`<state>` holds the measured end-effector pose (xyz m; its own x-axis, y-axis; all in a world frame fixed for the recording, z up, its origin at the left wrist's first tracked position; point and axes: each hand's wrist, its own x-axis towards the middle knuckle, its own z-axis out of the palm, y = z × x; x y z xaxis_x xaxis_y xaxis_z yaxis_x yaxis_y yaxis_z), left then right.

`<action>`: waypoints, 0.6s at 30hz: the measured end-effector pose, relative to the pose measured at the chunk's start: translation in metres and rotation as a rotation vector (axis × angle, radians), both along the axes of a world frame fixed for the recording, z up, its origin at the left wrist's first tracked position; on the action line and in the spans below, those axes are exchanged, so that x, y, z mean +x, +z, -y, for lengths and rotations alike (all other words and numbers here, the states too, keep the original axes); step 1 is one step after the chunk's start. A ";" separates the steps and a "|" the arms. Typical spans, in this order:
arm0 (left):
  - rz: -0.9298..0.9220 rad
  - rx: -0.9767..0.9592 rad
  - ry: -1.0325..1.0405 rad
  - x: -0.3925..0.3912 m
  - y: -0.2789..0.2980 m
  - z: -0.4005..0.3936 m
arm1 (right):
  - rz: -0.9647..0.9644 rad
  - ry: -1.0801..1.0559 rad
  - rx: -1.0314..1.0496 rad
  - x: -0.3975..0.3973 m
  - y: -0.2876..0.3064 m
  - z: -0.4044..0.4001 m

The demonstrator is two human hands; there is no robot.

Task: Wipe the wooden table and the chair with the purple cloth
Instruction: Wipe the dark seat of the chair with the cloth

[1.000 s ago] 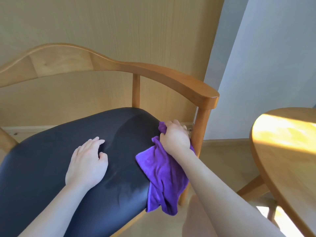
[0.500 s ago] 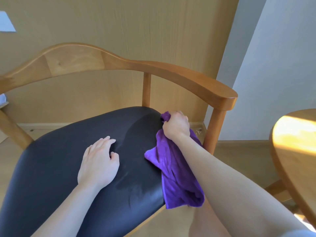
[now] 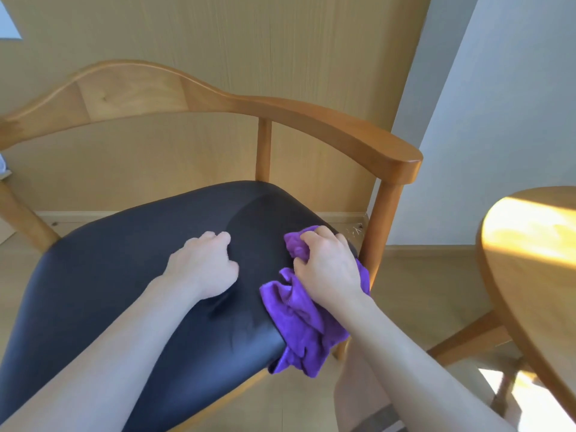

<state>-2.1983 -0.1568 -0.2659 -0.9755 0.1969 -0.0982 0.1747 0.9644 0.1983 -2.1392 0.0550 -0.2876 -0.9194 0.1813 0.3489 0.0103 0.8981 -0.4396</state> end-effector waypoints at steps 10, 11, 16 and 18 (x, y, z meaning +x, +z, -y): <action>-0.197 0.370 -0.263 0.005 -0.038 -0.050 | 0.053 -0.108 -0.037 -0.054 0.010 -0.017; -0.192 0.382 -0.265 0.004 -0.039 -0.050 | 0.106 -0.150 -0.082 -0.065 0.015 -0.021; -0.145 0.416 -0.253 0.003 -0.037 -0.049 | 0.240 -0.220 -0.083 -0.081 0.020 -0.021; -0.141 0.425 -0.239 0.004 -0.036 -0.049 | 0.262 -0.175 -0.037 -0.069 0.021 -0.022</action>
<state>-2.1947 -0.1077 -0.3016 -0.8964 0.4099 0.1685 0.4337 0.7333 0.5236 -2.2081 0.0769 -0.2663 -0.9310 0.3528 0.0942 0.2804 0.8560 -0.4343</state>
